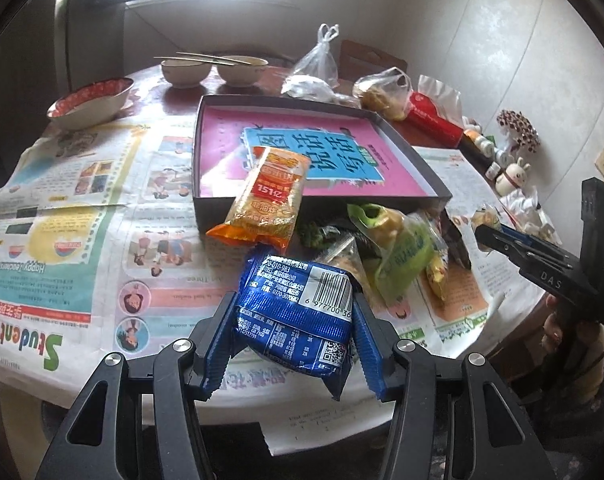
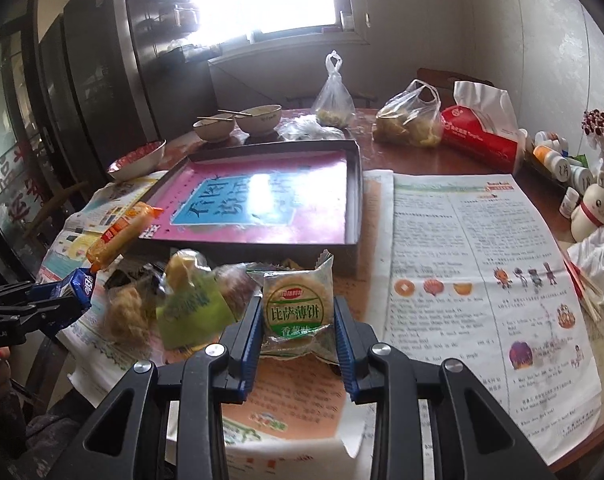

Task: Organize snacks
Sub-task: 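Carry the blue packet with the left gripper while the right gripper carries the round cake into the tray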

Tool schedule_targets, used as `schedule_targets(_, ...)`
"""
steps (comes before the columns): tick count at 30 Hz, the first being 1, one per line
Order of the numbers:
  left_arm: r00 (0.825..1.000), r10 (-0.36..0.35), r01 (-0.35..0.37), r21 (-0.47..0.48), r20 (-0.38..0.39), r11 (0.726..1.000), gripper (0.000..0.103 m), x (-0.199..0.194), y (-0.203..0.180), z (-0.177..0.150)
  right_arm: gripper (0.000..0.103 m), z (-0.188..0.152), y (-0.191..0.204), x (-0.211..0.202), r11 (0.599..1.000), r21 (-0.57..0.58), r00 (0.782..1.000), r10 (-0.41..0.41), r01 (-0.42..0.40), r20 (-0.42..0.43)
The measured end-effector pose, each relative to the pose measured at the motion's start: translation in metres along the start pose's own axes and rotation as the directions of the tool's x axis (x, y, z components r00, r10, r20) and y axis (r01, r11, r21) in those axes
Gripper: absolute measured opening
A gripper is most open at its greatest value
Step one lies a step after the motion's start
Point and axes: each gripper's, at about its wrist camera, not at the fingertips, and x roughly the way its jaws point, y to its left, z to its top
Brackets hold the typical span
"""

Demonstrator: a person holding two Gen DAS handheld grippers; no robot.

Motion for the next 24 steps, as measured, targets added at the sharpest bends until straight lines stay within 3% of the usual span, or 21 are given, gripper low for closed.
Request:
schedule_targets(14,0.996,-0.071,0.073,0.029,-0.046,0.997,0.057,0.005,-0.013,-0.003,0.034,0.035,0.016,0.012,0.999,-0.008,0.999,0.032,-0.032,0.043)
schedule_targets(24,0.997,-0.077,0.077,0.059,0.006,0.995,0.057,-0.010,-0.022,0.009,0.034,0.048,0.016,0.015,0.999,-0.011,0.997,0.044,-0.044,0.065)
